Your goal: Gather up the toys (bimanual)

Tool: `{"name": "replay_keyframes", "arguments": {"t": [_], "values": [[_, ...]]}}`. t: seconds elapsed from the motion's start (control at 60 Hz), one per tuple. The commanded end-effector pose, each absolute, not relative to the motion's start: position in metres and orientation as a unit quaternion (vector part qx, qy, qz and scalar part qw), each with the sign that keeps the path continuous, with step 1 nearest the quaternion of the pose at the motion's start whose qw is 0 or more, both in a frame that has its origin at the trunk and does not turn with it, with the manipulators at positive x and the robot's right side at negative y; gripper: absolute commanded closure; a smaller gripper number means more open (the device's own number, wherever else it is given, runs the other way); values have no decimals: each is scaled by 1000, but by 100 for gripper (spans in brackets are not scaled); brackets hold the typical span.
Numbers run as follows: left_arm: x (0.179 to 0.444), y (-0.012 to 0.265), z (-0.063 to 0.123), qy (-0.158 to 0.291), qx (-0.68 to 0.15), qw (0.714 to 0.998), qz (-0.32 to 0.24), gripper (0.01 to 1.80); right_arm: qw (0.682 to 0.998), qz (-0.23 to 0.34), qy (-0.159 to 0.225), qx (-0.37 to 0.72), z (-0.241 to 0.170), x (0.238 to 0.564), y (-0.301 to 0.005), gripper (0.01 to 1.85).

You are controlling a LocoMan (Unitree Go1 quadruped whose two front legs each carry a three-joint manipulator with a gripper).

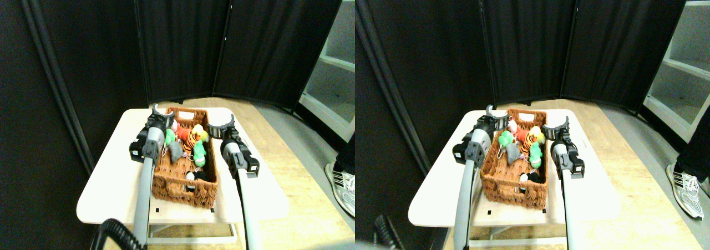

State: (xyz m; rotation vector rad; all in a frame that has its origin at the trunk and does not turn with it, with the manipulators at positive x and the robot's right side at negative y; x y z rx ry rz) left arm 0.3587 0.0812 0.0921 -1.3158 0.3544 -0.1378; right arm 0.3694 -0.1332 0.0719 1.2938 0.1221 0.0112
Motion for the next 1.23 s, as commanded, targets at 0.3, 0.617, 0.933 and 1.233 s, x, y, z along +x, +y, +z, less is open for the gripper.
{"name": "replay_keyframes", "arguments": {"t": [0.3, 0.617, 0.933, 1.233], "values": [[362, 135, 79, 72, -564, 821, -50, 157, 813, 27, -29, 581, 100, 370, -151, 150], [355, 174, 58, 20, -536, 844, -18, 163, 816, 18, -38, 577, 89, 369, -163, 182], [350, 190, 41, -19, -493, 870, 5, 161, 811, -7, -42, 584, 77, 366, -172, 181], [351, 184, 45, -74, -457, 886, -1, 99, 804, -12, -43, 593, 75, 361, -172, 176]]}}
